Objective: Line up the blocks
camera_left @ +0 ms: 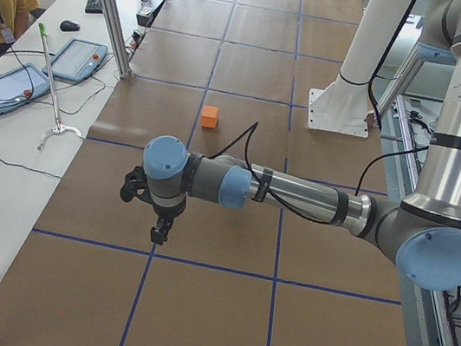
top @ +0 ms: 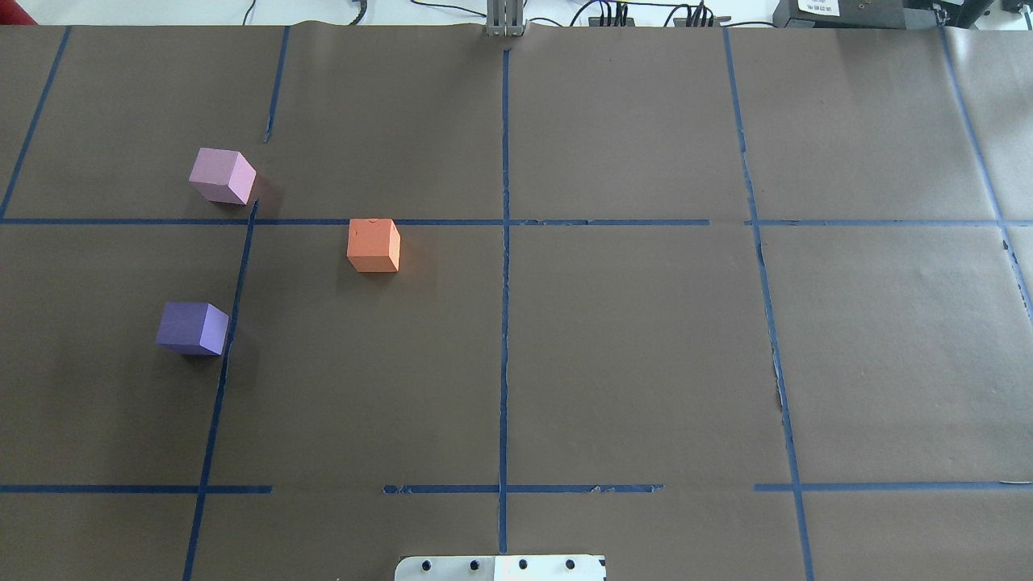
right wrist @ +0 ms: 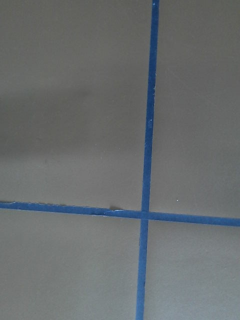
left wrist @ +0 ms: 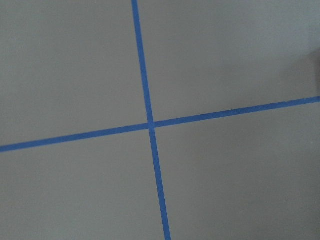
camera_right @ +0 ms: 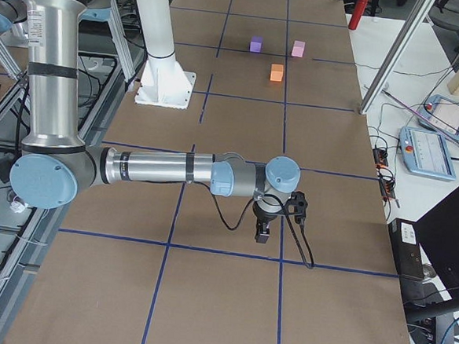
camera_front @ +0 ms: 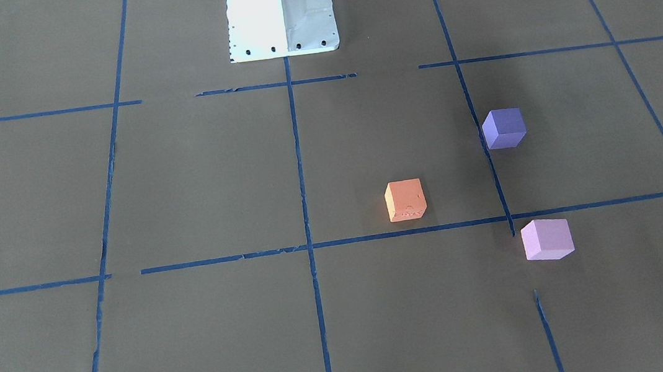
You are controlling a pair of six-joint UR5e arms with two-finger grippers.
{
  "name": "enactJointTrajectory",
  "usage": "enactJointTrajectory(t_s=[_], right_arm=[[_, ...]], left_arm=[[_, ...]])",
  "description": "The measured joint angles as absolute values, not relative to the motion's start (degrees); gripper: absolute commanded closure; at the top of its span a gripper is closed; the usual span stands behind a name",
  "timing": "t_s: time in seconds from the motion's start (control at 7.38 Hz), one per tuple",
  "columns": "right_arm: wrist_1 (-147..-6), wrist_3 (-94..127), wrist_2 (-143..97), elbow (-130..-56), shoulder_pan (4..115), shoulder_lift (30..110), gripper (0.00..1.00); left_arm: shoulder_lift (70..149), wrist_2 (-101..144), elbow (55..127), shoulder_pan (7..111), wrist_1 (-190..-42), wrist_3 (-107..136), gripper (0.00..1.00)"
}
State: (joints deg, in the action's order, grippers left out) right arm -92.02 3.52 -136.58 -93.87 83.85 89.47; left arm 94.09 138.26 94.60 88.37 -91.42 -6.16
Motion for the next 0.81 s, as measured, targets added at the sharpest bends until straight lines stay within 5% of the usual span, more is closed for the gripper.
enactJointTrajectory(t_s=[0.81], right_arm=[[-92.0,3.5,-136.6,-93.9,83.8,89.5,0.00]], left_arm=[[115.1,130.2,96.0,59.0,-98.7,39.9,0.00]])
